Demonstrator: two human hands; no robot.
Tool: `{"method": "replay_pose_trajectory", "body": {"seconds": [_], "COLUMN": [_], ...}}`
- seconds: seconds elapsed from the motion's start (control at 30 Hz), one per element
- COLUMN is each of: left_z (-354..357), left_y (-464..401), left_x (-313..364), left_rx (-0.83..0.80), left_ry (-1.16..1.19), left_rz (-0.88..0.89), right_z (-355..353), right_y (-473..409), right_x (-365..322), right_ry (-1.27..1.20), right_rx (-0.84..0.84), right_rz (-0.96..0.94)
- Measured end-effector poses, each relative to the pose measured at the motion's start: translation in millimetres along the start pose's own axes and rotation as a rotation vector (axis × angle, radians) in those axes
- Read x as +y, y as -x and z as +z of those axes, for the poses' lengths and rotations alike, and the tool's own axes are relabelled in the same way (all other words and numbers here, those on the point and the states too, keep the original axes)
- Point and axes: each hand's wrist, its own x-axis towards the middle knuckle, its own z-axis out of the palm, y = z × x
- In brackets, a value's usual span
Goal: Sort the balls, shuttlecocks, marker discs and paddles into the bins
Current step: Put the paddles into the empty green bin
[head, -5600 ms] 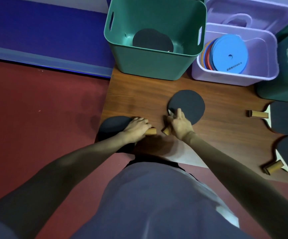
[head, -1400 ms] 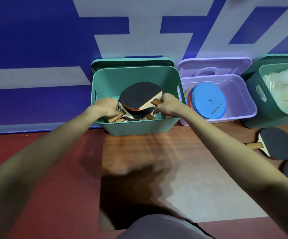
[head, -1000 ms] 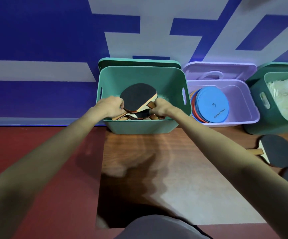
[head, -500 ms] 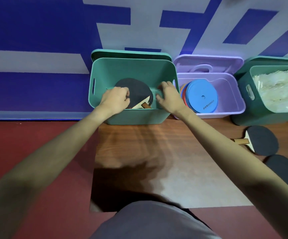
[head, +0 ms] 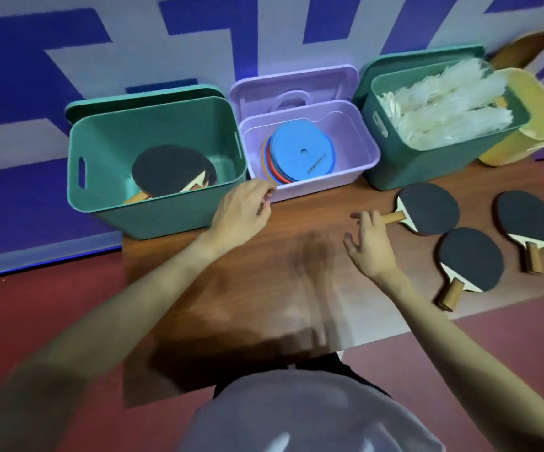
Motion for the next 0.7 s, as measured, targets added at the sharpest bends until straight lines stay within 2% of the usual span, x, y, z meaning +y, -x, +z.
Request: {"method": "replay_pose_trajectory", "body": {"seconds": [0.2, 0.37, 0.53, 0.7], "left_z": [84, 159, 230, 272], "left_y": [-35, -70, -102, -119], "left_x": [75, 137, 165, 170], "left_rx": [-0.269, -0.491, -0.697, -0.685], "left_ry": [0.003, -0.06, -0.076, -0.069], "left_rz": [0.035, 0.036, -0.15, -0.338], "right_z": [-30, -47, -46, -43], "right_y": [37, 64, 81, 81], "right_x": [104, 171, 213, 223], "right_ry": [0.061, 0.043, -0.031, -0.2], "right_rx": [-0.066, -0.04, -0.105, -0.122], "right_rz": [0.265, 0.628, 0.854, 0.977]}}
